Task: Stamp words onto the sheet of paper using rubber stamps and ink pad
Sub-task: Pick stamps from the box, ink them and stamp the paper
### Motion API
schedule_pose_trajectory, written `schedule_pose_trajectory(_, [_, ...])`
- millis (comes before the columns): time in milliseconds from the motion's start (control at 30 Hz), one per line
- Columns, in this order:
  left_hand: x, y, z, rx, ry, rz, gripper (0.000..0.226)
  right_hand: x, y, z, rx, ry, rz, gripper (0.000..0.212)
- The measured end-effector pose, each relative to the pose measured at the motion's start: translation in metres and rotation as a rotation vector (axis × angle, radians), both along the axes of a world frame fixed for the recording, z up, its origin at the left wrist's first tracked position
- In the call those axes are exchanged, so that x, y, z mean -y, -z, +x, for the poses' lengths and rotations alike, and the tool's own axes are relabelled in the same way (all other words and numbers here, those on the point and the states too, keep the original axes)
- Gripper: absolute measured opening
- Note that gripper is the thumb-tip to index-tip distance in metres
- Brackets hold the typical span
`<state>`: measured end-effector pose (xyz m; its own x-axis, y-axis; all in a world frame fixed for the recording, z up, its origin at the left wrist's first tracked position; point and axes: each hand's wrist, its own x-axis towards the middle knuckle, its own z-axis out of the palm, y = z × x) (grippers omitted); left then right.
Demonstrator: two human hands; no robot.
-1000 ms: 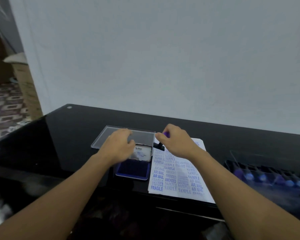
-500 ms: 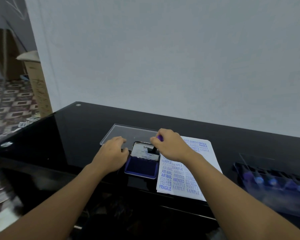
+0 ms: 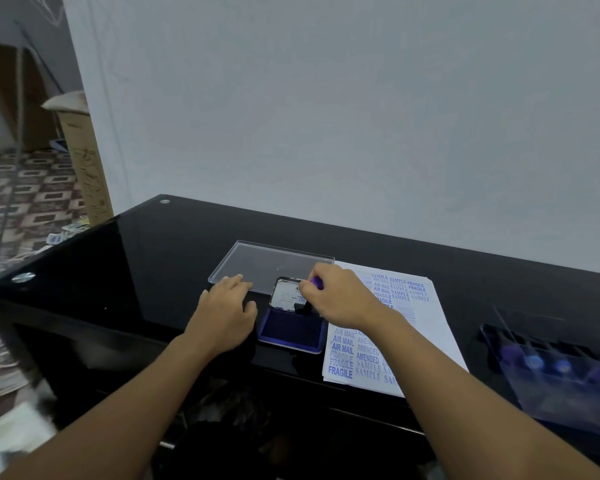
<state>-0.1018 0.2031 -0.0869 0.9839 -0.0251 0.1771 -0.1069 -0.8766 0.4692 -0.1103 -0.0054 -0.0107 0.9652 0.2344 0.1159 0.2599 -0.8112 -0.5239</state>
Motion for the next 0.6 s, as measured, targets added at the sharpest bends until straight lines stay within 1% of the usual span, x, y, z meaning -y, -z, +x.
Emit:
schedule_pose_trajectory(267, [-0.001,0.011,-0.002,0.042,-0.004,0.04,0.047,-0.009,0.006,0.001,0.007,-0.049,-0.074,0.03])
schedule_pose_trajectory(600, [-0.003,0.022,-0.003,0.059,-0.01,0.089,0.049,-0.034,0.016,0.009,-0.009,-0.1,-0.214,0.029])
